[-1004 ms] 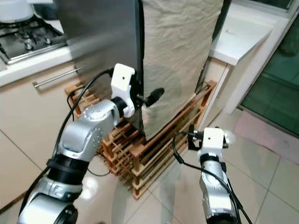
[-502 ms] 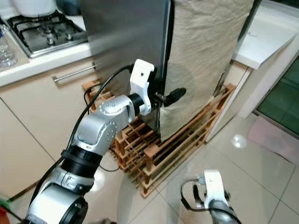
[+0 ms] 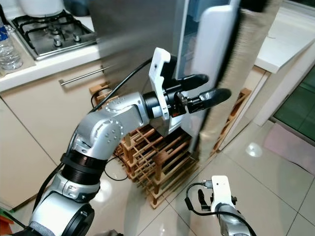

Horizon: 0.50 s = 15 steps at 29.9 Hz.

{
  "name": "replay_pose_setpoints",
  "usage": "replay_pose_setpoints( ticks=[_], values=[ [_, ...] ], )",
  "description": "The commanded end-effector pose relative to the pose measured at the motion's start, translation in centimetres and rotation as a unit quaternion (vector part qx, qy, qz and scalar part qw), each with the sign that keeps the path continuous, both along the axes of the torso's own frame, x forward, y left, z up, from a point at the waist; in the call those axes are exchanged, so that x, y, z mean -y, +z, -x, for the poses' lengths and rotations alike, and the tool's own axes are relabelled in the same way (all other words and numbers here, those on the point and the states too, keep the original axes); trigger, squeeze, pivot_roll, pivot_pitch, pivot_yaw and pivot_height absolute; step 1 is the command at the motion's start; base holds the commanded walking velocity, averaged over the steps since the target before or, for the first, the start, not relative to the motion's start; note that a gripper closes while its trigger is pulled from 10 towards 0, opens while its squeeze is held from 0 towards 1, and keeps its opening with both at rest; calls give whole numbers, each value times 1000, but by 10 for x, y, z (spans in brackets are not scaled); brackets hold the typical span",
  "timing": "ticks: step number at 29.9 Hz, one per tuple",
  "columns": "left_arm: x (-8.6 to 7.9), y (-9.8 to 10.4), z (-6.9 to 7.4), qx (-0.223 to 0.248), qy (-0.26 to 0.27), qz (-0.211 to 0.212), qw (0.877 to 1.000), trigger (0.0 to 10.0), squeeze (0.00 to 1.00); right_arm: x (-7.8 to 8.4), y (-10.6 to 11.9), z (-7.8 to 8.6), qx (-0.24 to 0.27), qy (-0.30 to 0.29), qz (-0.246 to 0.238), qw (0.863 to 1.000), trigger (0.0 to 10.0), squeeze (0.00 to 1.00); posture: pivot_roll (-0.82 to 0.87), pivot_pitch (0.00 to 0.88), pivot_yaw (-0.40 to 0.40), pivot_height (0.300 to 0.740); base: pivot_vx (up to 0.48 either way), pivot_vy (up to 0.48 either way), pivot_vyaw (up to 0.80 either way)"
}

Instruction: Restocking fridge

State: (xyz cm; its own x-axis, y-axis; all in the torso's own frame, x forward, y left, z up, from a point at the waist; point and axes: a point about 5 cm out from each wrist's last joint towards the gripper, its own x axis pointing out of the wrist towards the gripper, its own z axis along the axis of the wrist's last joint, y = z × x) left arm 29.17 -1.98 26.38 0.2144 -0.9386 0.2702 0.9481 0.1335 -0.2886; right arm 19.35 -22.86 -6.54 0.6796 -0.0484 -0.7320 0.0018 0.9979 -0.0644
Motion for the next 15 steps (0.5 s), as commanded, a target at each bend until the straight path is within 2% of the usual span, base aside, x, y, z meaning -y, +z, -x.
replay_pose_setpoints(
  ticks=[1, 3, 6, 7, 9, 12, 13, 14, 15],
  values=[
    [25, 30, 21, 15, -73, 57, 996, 10000, 0, 5, 0, 3, 0, 4, 2, 1000, 10000, 0, -71, 0, 11, 740, 0, 0, 0],
    [18, 27, 17, 16, -57, 47, 997, 10000, 0, 4, -1, 4, -5, 16, -2, 1000, 10000, 0, -68, 0, 9, 740, 0, 0, 0],
    [0, 17, 2, 9, 12, 19, 1000, 10000, 0, -2, -4, 7, -14, 47, 0, 999, 10000, 0, -61, 0, 5, 740, 0, 0, 0],
    [-10, 7, -8, 19, 67, -19, 997, 10000, 0, -3, -4, 6, -13, 49, 1, 999, 10000, 0, -50, 0, 3, 740, 0, 0, 0],
    [-19, -2, -14, 21, 105, -47, 993, 10000, 0, -5, -3, 4, -8, 48, -1, 999, 10000, 0, -43, 0, 3, 740, 0, 0, 0],
    [-37, -20, -22, 15, 163, -78, 983, 10000, 0, -10, 3, -8, 18, 63, 0, 998, 10000, 0, -35, 0, 3, 740, 0, 0, 0],
    [-52, -37, -26, -2, 206, -105, 973, 10000, 0, -14, 13, -21, 53, 81, 12, 995, 10000, 0, -33, 0, 4, 740, 0, 0, 0],
    [-52, -37, -26, -2, 206, -105, 973, 10000, 0, -14, 13, -21, 53, 81, 12, 995, 10000, 0, -33, 0, 4, 740, 0, 0, 0],
    [-72, -55, -30, -8, 273, -135, 952, 10000, 0, -17, 26, -37, 105, 92, 24, 990, 10000, 0, -28, 0, 4, 740, 0, 0, 0]
  ],
)
